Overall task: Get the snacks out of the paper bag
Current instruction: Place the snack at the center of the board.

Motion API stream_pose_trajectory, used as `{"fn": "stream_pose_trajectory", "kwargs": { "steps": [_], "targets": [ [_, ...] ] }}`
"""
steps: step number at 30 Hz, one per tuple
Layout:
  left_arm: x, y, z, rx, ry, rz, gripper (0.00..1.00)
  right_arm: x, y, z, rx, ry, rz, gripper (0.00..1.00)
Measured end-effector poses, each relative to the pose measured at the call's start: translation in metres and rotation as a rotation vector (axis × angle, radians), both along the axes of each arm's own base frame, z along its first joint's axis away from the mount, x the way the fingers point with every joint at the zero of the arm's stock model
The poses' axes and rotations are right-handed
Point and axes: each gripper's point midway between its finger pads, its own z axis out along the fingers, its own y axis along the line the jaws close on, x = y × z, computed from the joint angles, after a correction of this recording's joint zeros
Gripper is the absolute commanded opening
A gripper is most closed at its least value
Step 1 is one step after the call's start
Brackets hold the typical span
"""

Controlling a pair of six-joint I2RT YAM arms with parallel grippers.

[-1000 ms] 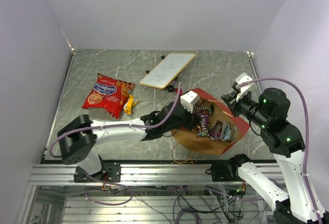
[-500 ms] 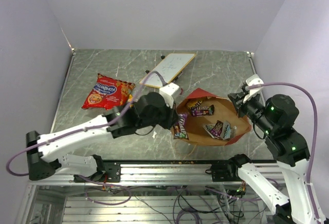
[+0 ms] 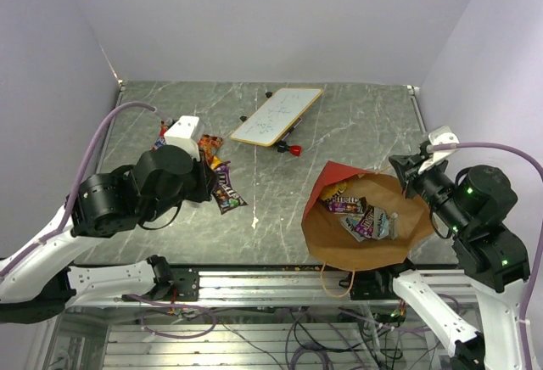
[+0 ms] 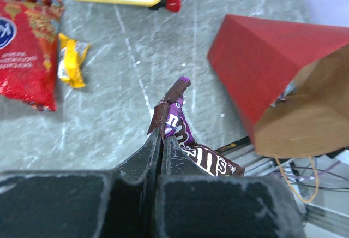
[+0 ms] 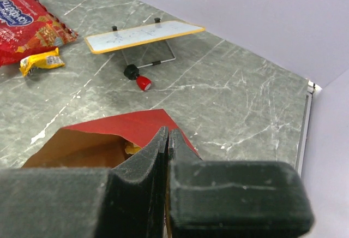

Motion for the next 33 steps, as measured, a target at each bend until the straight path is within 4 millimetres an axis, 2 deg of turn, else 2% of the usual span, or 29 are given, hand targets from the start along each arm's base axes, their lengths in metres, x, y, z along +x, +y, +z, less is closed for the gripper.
{"fn": "stream_pose_trajectory", "kwargs": {
  "steps": [3,10,13,16,21,24,28,33],
  "targets": [
    [0.002,0.009,-0.01,0.06,0.023,0.038,0.07,0.003,0.001,-0.003,0.005,0.012,-0.002,0.0],
    [0.012,0.013,0.001,0.112,0.008,0.087,0.07,0.024,0.011,-0.017,-0.023,0.081,0.013,0.0],
    [0.018,0.027,0.003,0.148,0.001,0.145,0.07,0.03,0.013,-0.02,-0.03,0.083,0.015,0.0],
    [0.026,0.043,-0.006,0.209,0.013,0.199,0.07,0.031,0.015,-0.017,-0.027,0.069,0.025,0.0],
    [0.046,0.066,-0.047,0.353,0.109,0.26,0.07,0.035,0.02,-0.015,-0.025,0.064,0.048,0.0],
    [0.061,0.069,-0.085,0.442,0.211,0.233,0.07,0.037,0.023,-0.018,-0.031,0.075,0.057,0.0],
    [0.085,0.059,-0.126,0.547,0.27,0.14,0.07,0.038,0.025,-0.019,-0.033,0.08,0.068,0.0],
    [0.109,0.042,-0.152,0.628,0.174,-0.023,0.07,0.037,0.028,-0.02,-0.028,0.087,0.089,0.0]
  ]
}}
